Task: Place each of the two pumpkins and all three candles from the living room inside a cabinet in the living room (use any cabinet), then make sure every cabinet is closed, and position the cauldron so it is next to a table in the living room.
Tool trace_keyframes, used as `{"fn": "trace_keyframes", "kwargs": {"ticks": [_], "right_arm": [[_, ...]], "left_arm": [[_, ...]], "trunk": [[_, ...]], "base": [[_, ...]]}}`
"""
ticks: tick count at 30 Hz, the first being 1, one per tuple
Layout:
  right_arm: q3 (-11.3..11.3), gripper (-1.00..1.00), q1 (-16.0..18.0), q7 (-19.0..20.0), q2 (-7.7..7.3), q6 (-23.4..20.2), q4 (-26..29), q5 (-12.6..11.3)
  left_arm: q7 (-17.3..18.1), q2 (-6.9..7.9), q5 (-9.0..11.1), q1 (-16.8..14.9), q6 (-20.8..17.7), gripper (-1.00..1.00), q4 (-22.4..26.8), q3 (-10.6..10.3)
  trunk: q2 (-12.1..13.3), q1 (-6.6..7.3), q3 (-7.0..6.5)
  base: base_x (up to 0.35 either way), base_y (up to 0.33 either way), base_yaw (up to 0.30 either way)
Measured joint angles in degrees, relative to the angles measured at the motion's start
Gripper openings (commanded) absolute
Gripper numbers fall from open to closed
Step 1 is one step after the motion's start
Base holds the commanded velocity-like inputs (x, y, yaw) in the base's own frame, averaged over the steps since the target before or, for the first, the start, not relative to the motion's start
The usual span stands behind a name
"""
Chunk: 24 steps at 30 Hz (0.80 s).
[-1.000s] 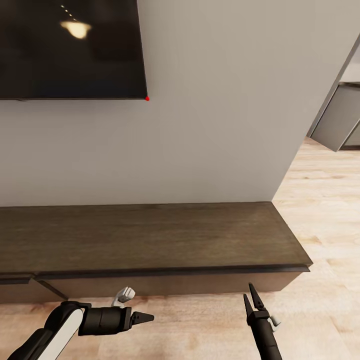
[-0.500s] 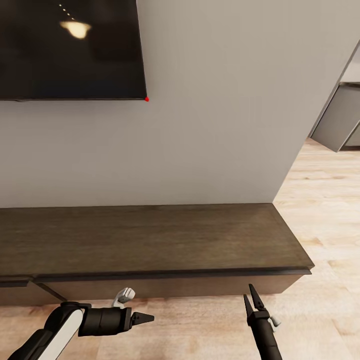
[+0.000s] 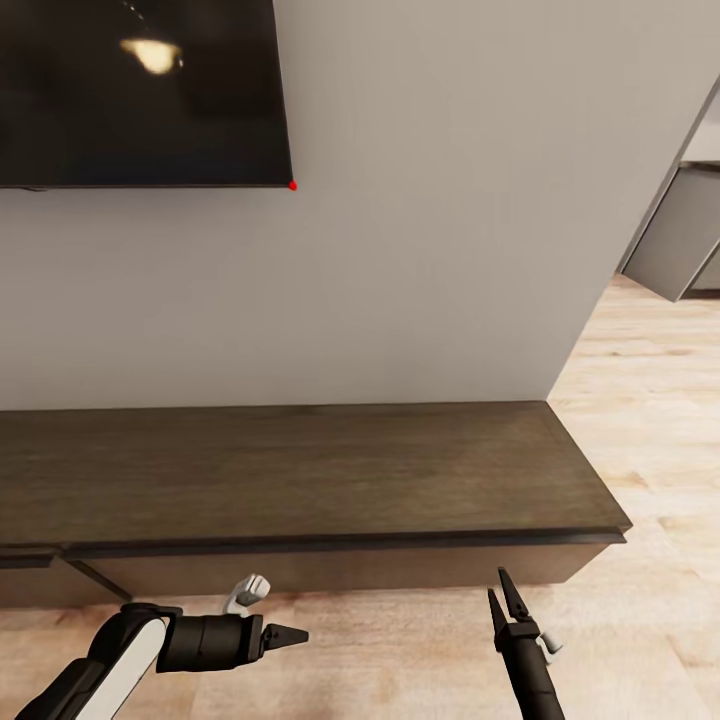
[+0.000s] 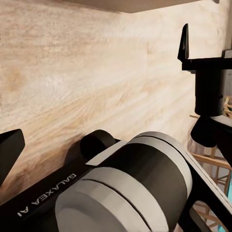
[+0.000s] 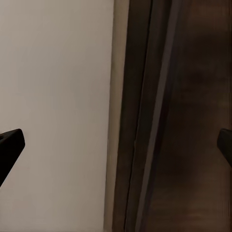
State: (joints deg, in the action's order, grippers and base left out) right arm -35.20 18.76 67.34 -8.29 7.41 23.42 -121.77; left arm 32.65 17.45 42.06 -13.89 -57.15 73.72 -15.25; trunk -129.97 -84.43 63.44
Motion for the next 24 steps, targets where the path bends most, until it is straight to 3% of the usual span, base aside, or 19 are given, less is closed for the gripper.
{"fn": "trace_keyframes", "kwargs": {"ticks": [10, 15, 20, 24], "right_arm": [[-0.08, 1.00, 0.00, 0.60, 0.00, 0.32, 0.17, 0.10], [-0.08, 1.00, 0.00, 3.93, -0.03, 0.05, 0.49, 0.15], [-0.08, 1.00, 0.00, 4.94, -0.14, -0.16, 0.83, 0.35], [-0.14, 1.00, 0.00, 4.72, -0.13, -0.12, 0.87, 0.45]], "left_arm": [[0.00, 0.24, 0.04, 0.02, 0.00, 1.00, 1.36, -0.01], [0.08, 0.58, 0.47, -0.02, -0.08, 1.00, 5.23, 0.12], [0.61, 2.84, 3.94, 0.13, -0.08, 1.00, 8.17, -0.10], [1.12, 3.26, 5.33, 0.25, -0.07, 1.00, 8.47, -0.55]], "trunk": [[-4.01, -2.20, 1.80], [-6.02, -3.29, 2.69], [-8.02, -4.39, 3.59], [-9.63, -5.27, 4.31]], "base": [[0.000, 0.000, 0.000], [0.000, 0.000, 0.000], [0.000, 0.000, 0.000], [0.000, 0.000, 0.000]]}}
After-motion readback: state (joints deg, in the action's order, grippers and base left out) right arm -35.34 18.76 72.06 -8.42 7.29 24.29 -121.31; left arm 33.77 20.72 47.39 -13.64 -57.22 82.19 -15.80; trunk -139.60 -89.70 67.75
